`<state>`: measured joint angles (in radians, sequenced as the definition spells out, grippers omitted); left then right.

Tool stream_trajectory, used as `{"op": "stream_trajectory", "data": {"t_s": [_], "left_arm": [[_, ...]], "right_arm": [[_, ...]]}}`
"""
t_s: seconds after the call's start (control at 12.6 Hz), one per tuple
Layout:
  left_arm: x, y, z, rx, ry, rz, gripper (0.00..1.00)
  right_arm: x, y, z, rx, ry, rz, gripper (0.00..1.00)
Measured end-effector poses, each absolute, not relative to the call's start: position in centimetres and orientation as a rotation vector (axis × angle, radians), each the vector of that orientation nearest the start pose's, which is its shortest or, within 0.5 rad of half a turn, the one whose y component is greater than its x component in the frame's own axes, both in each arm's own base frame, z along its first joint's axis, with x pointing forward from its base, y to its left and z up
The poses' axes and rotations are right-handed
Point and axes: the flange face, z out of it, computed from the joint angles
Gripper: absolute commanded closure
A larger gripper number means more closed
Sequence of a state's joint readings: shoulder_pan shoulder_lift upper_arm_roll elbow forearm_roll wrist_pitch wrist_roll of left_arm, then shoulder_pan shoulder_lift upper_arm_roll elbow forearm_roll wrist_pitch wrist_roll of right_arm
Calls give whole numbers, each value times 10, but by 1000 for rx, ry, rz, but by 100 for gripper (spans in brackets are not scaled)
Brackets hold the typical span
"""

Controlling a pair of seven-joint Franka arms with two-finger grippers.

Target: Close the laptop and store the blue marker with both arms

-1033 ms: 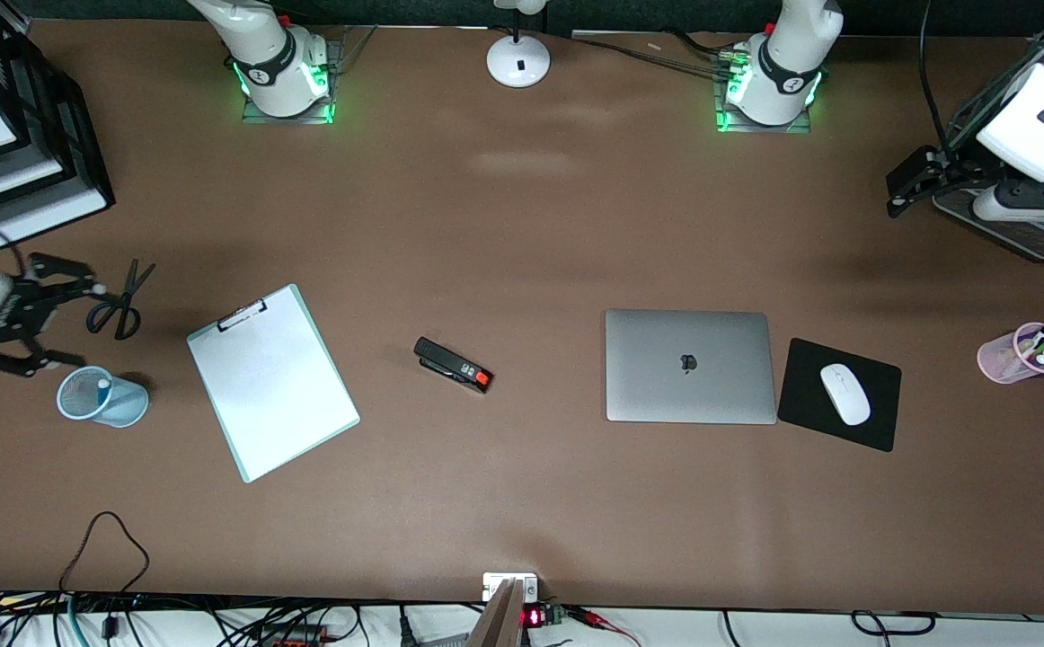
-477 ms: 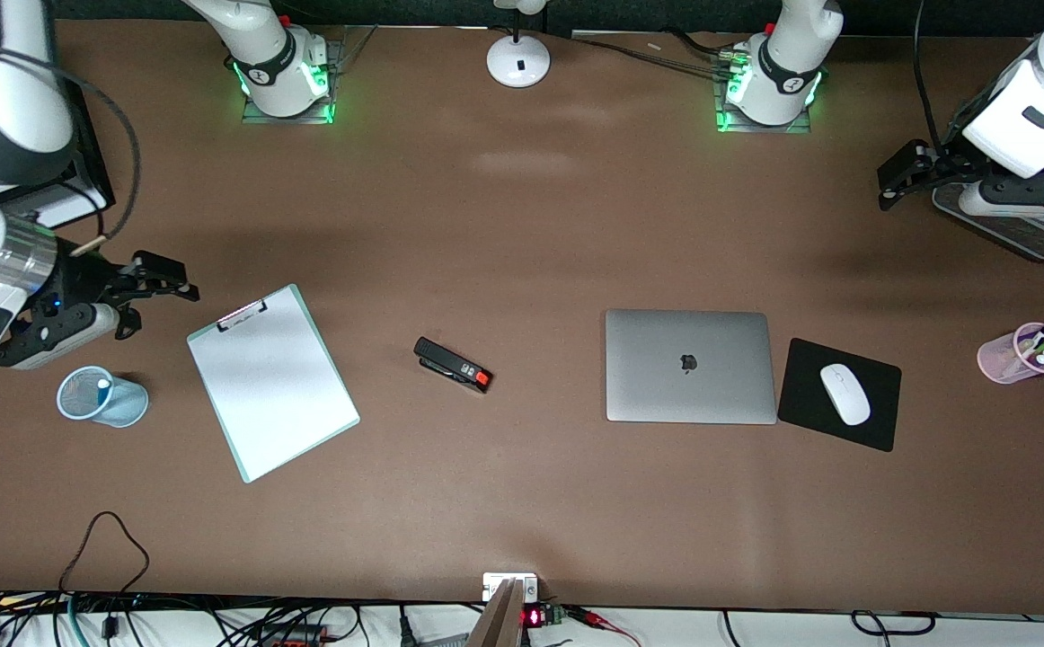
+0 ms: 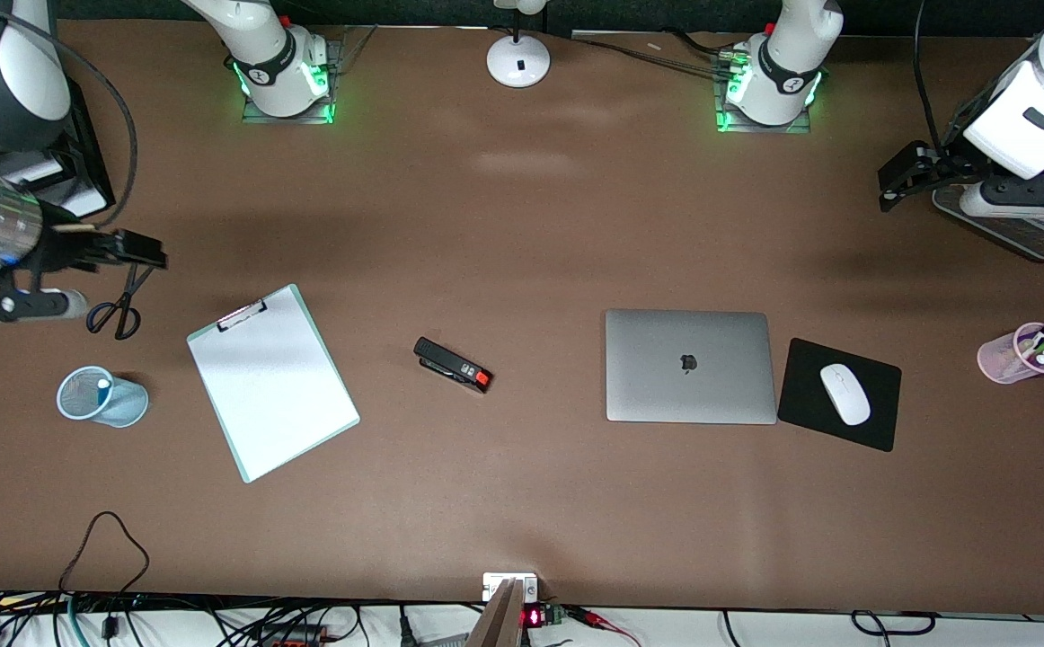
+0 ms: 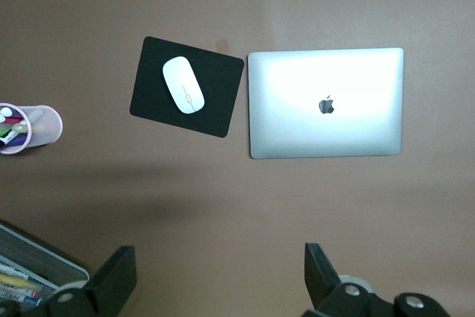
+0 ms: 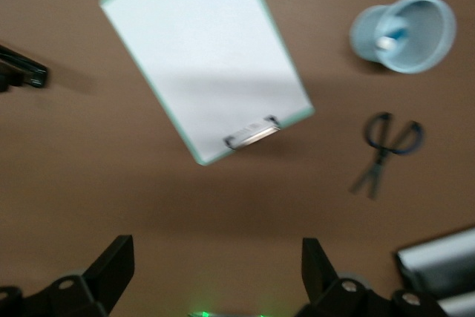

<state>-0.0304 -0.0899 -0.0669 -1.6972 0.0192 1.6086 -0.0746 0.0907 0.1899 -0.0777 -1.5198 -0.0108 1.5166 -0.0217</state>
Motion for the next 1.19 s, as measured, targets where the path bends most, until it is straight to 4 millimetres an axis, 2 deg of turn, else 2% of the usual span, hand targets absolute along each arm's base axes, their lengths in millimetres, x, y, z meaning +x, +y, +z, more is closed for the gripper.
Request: {"op": "stream_trajectory", "data": {"t_s": [0.32, 0.4, 0.64, 0.95, 1.19], "left_arm": [[525, -44, 630, -3119, 16, -50, 0], [525, -44, 633, -3119, 17, -56, 0], [523, -44, 638, -3119, 16, -50, 0], [523, -42, 639, -3119, 10, -38, 0], [525, -43, 636, -3119, 15, -28, 0]], "right_arm": [[586, -47, 573, -3182, 60, 234, 0], [582, -52, 580, -3181, 57, 221, 0], [571, -42, 593, -3180, 26, 175, 0], [552, -41, 593, -3177, 46, 128, 0], [548, -40, 593, -3176, 58, 137, 0]]}}
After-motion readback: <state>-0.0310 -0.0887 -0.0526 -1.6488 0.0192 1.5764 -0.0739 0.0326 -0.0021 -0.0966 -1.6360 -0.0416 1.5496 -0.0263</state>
